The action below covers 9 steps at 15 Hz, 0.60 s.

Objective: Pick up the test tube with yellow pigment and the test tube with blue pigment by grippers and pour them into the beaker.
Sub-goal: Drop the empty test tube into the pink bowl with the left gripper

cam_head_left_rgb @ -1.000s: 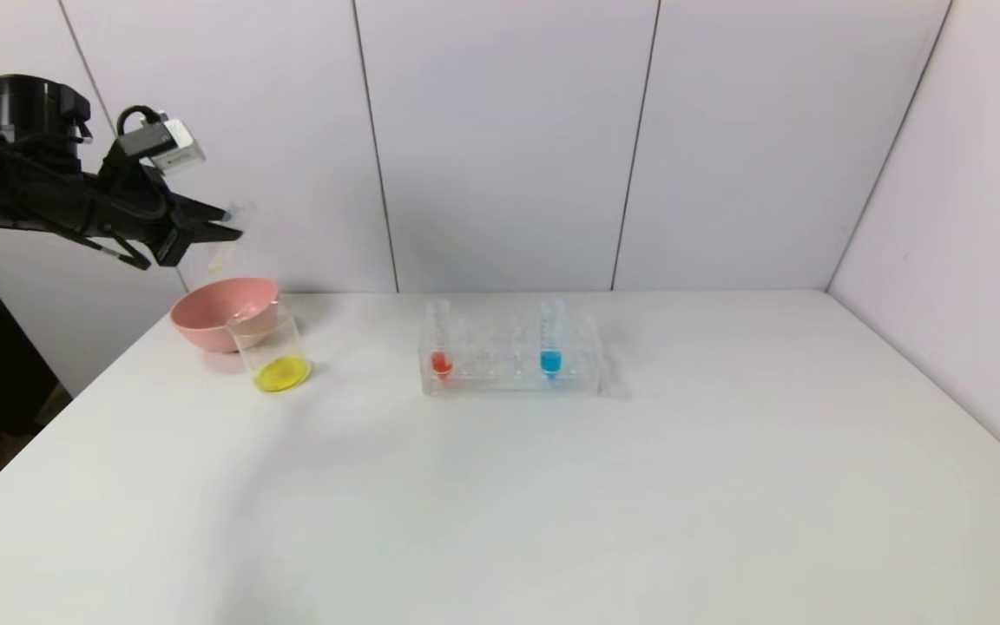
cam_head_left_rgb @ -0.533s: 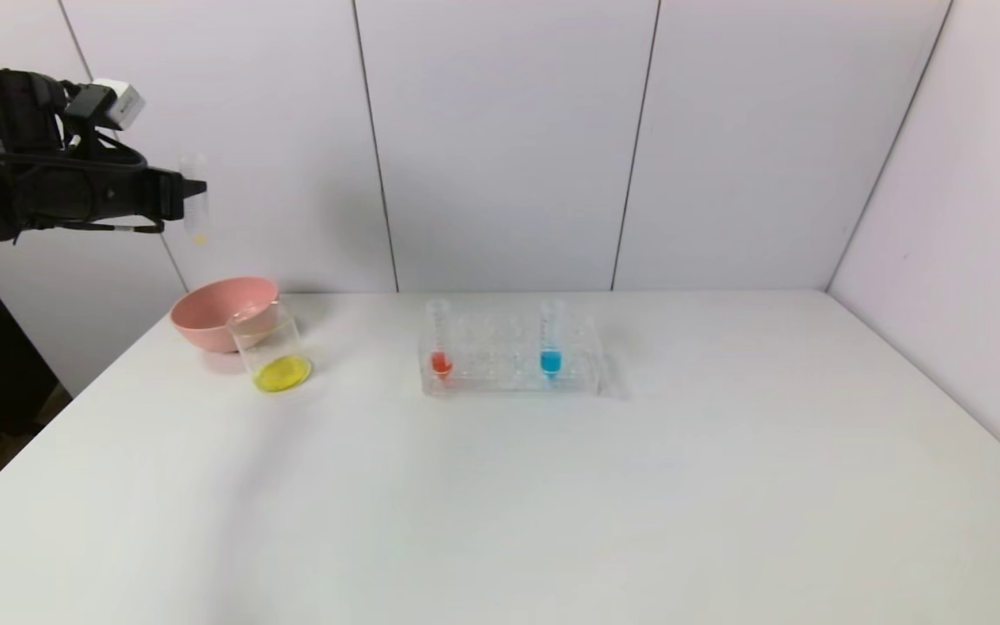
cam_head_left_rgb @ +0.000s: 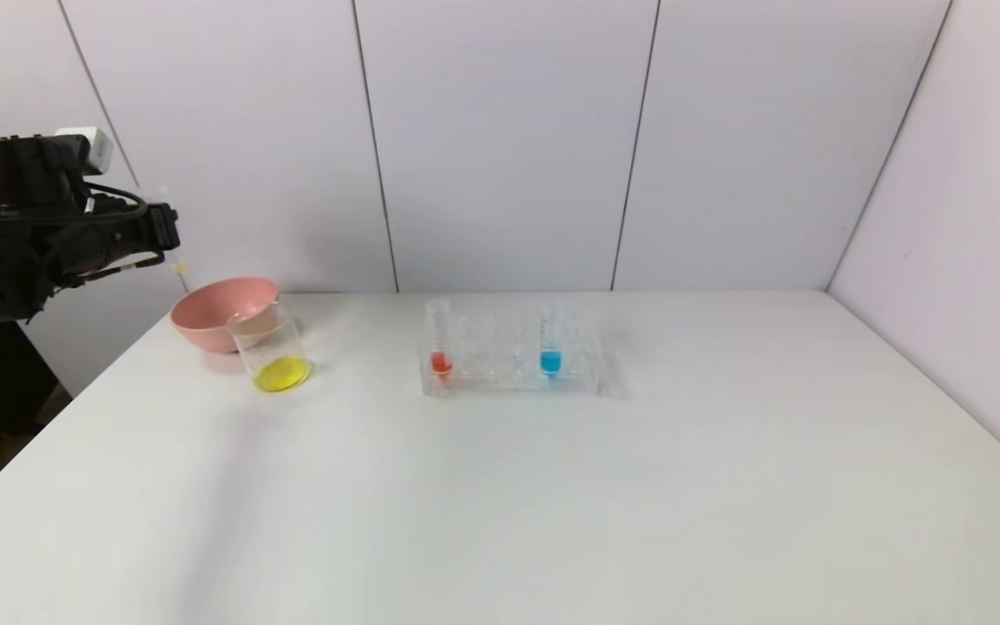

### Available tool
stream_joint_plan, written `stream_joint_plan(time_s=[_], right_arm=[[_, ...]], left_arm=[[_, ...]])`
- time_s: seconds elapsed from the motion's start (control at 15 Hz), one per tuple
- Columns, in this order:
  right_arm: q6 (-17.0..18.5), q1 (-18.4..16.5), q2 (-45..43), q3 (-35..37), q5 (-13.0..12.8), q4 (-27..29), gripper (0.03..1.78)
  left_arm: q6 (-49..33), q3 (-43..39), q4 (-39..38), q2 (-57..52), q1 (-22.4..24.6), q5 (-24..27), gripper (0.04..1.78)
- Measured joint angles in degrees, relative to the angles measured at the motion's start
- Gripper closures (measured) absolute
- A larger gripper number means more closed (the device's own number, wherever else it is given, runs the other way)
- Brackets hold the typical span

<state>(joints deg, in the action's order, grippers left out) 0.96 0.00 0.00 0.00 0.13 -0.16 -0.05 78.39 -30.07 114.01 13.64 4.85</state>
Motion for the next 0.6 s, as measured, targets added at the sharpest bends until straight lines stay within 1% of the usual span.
stream_joint_plan(time_s=[0.07, 0.33, 0.4, 0.6], right_arm=[[0.02, 0.0, 0.0, 0.0, 0.02, 0.0, 0.1], [0.0, 0.0, 0.0, 0.0, 0.0, 0.0, 0.1], [0.0, 0.0, 0.0, 0.0, 0.0, 0.02, 0.1], [0.0, 0.0, 0.0, 0.0, 0.02, 0.0, 0.1]], left_arm=[[-0.63, -2.17, -1.54, 0.02, 0.0, -0.01, 1.4], [-1.84, -9.57, -11.54, 2.17, -0.44, 0.02, 1.4], [-2.07, -10.41, -12.75, 2.76, -0.44, 0.02, 1.4], [-2.58, -11.19, -12.89, 4.22, -0.61, 0.02, 1.4]])
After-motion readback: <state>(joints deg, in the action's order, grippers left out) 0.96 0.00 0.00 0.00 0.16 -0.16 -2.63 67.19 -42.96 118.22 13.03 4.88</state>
